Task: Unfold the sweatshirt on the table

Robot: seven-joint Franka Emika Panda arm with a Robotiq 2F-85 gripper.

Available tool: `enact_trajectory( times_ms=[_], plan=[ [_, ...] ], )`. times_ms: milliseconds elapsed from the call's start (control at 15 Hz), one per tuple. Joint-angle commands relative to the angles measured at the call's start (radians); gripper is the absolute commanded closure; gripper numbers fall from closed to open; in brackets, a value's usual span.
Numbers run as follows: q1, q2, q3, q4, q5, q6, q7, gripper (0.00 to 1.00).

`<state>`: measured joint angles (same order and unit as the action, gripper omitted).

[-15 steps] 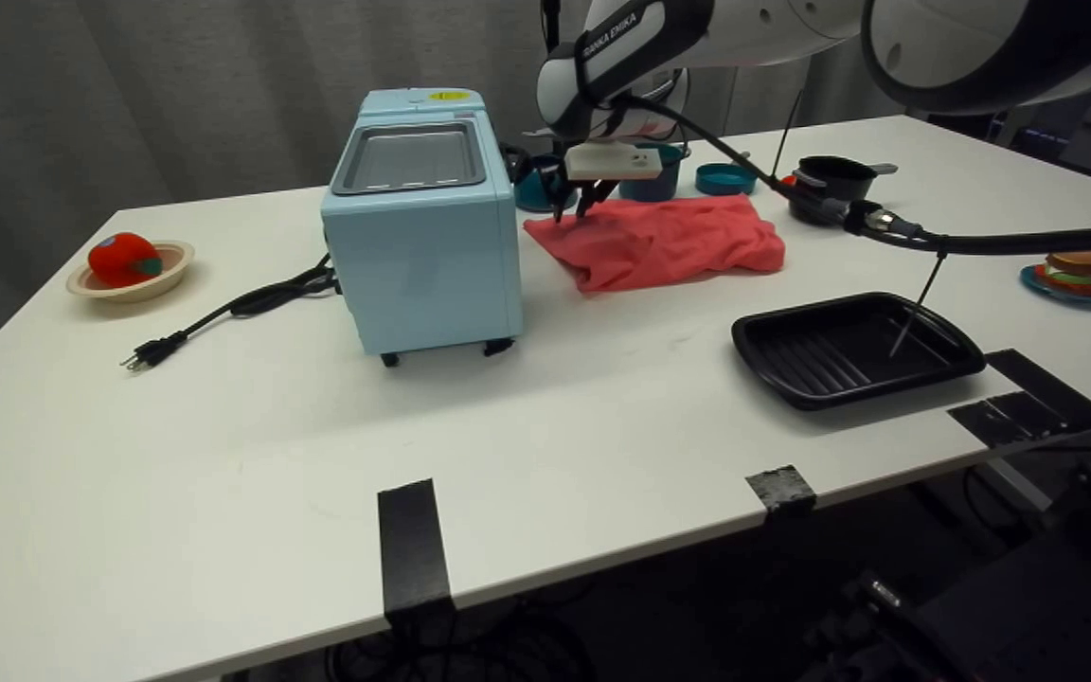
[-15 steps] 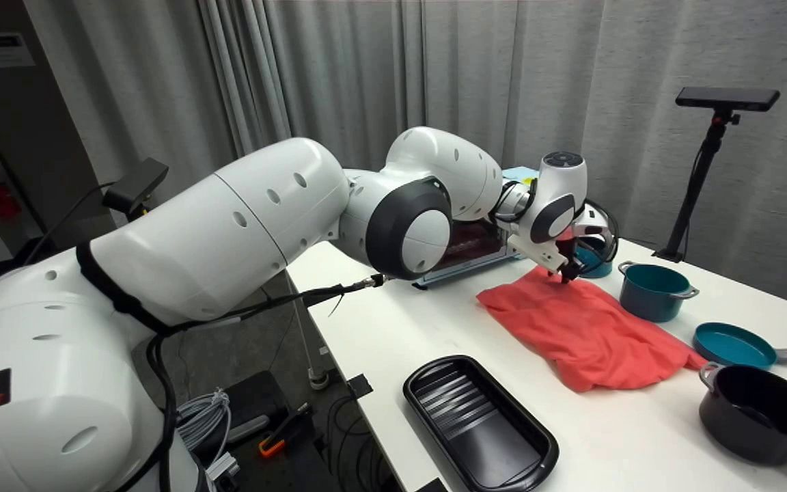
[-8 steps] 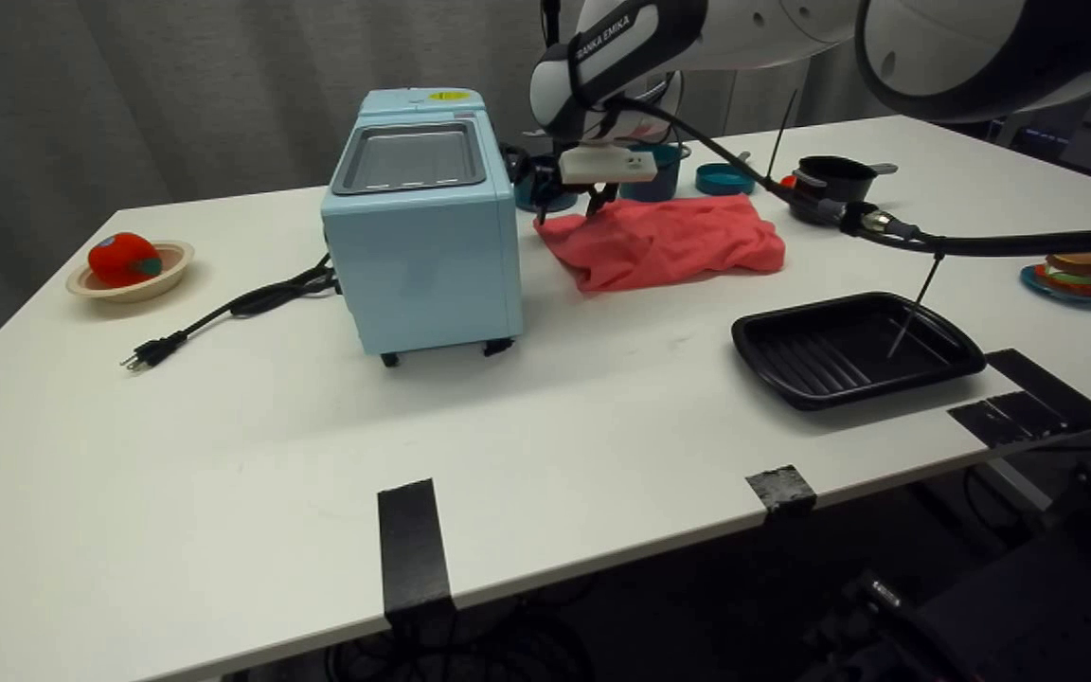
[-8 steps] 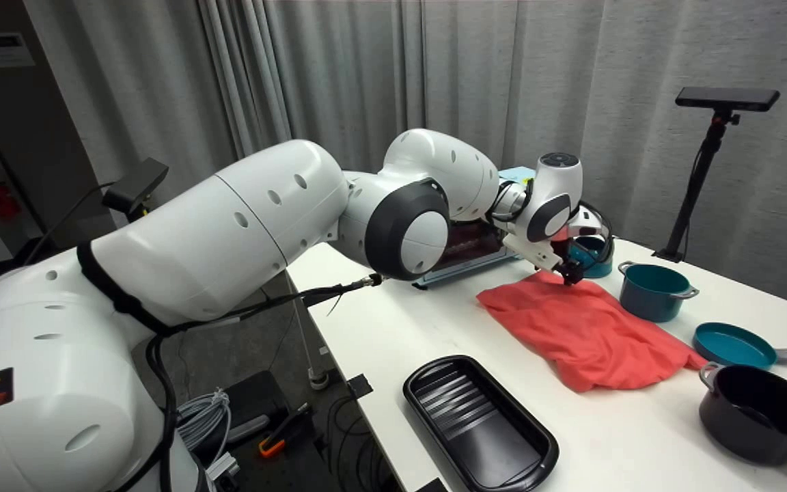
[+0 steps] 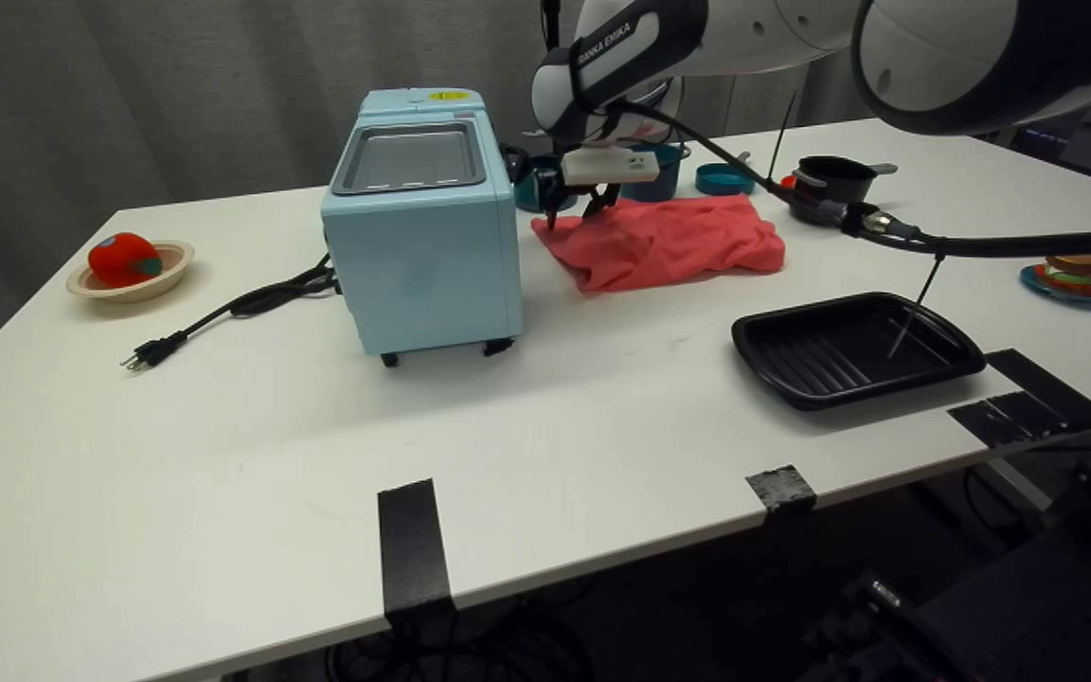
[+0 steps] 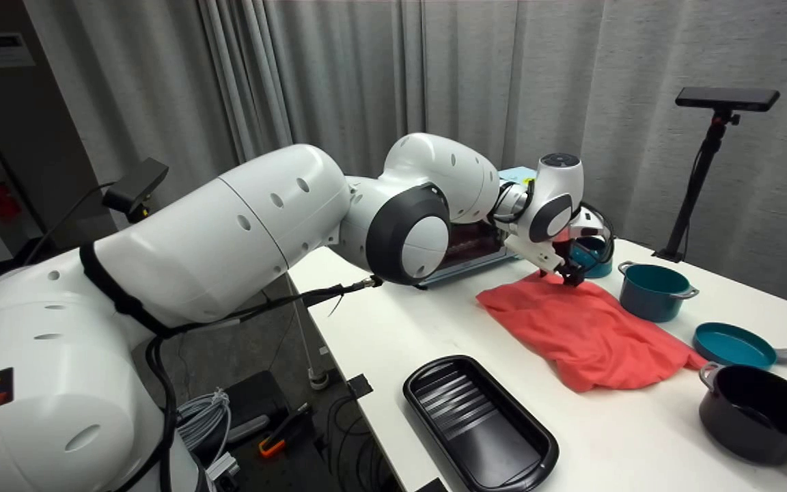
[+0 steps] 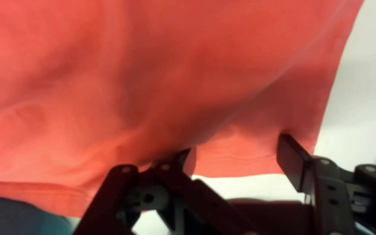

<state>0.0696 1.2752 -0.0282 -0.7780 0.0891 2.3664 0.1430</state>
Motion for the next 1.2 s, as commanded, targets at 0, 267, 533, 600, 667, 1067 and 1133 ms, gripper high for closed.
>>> enact_trajectory(
  times_ms=[0,267,533,600,667,1067,1133],
  plan=[
    [0.007,0.051,-0.016,0.075,-0.031,-0.029,0.053,0.63],
    [0.009,0.052,-0.016,0.075,-0.027,-0.022,0.083,0.93],
    [0.007,0.050,-0.008,0.084,-0.022,-0.007,0.089,1.00],
    [0.005,0.055,-0.004,0.088,-0.020,0.005,0.084,0.99],
    [0.003,0.062,0.003,0.095,-0.016,0.026,0.076,1.00],
    [-0.034,-0.090,0.021,-0.032,0.020,0.117,0.028,0.99],
    [-0.040,-0.119,0.021,-0.048,0.024,0.098,0.031,0.99]
  ],
)
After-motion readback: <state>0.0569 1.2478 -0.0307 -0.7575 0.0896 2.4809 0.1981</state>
